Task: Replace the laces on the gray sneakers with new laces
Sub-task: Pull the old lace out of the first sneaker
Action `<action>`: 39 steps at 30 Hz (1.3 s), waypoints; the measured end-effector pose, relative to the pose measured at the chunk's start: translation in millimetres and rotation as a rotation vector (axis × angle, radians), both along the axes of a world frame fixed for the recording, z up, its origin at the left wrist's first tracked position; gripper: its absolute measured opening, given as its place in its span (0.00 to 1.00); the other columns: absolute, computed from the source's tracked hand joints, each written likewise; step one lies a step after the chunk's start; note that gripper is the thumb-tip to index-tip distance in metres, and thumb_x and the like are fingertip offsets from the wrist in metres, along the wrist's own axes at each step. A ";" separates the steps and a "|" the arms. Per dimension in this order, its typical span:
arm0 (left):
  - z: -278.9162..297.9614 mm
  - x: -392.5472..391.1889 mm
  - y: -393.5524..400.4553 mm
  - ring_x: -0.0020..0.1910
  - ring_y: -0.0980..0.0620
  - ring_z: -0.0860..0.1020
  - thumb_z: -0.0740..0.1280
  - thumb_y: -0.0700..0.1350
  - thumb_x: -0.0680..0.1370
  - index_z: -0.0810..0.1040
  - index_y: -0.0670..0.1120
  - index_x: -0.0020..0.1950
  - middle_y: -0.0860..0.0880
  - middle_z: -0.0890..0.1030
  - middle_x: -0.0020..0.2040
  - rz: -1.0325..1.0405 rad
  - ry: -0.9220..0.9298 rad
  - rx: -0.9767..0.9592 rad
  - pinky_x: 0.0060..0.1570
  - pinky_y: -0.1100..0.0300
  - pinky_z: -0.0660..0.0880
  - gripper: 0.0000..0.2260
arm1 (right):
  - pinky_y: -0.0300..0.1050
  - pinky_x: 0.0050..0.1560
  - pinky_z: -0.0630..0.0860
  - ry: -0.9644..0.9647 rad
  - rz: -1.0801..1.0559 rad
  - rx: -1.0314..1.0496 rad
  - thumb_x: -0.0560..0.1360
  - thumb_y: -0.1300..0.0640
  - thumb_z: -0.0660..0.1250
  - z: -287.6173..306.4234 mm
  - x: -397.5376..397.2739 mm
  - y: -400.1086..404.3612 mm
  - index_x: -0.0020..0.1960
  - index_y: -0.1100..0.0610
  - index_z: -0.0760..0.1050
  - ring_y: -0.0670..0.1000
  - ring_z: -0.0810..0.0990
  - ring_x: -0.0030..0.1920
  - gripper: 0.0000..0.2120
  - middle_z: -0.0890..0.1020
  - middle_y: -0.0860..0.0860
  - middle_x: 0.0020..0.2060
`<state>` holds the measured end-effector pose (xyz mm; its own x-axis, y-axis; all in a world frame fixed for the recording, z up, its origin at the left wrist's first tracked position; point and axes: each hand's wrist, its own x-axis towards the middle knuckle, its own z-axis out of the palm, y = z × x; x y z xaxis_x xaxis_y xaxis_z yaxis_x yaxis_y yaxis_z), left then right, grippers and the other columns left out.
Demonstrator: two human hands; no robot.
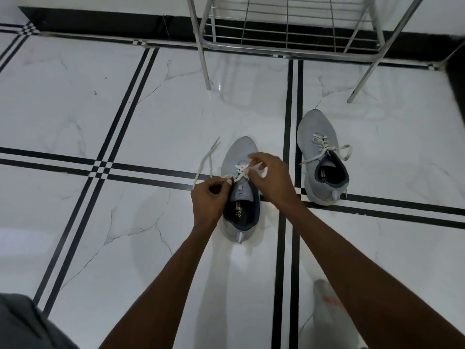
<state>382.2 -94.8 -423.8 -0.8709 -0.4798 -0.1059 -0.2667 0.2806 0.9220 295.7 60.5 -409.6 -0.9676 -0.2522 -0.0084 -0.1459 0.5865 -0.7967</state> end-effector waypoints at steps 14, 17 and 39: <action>-3.9 -3.5 -3.8 0.43 0.58 0.85 0.75 0.48 0.77 0.88 0.44 0.51 0.52 0.87 0.43 0.007 -0.046 -0.015 0.50 0.60 0.82 0.08 | 0.45 0.54 0.74 0.156 -0.122 0.066 0.74 0.65 0.67 -10.8 -12.4 12.4 0.53 0.60 0.78 0.53 0.75 0.53 0.08 0.78 0.55 0.51; -2.1 -3.6 0.0 0.43 0.60 0.84 0.74 0.48 0.77 0.88 0.45 0.51 0.53 0.87 0.43 0.000 -0.040 -0.051 0.48 0.65 0.81 0.08 | 0.42 0.55 0.68 0.161 0.120 0.157 0.72 0.61 0.71 -4.2 -4.7 -7.1 0.55 0.55 0.81 0.52 0.72 0.55 0.12 0.80 0.50 0.54; -0.7 1.0 2.4 0.42 0.60 0.84 0.75 0.48 0.76 0.88 0.45 0.51 0.53 0.87 0.42 0.054 -0.063 -0.017 0.50 0.62 0.82 0.08 | 0.49 0.56 0.77 0.068 0.227 0.185 0.70 0.62 0.71 9.2 3.0 -6.0 0.52 0.58 0.85 0.55 0.80 0.52 0.11 0.83 0.56 0.50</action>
<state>383.2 -92.5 -424.4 -0.8359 -0.5278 -0.1507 -0.3387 0.2798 0.8983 298.6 54.5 -400.4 -0.8865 -0.4627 -0.0114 -0.3397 0.6671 -0.6630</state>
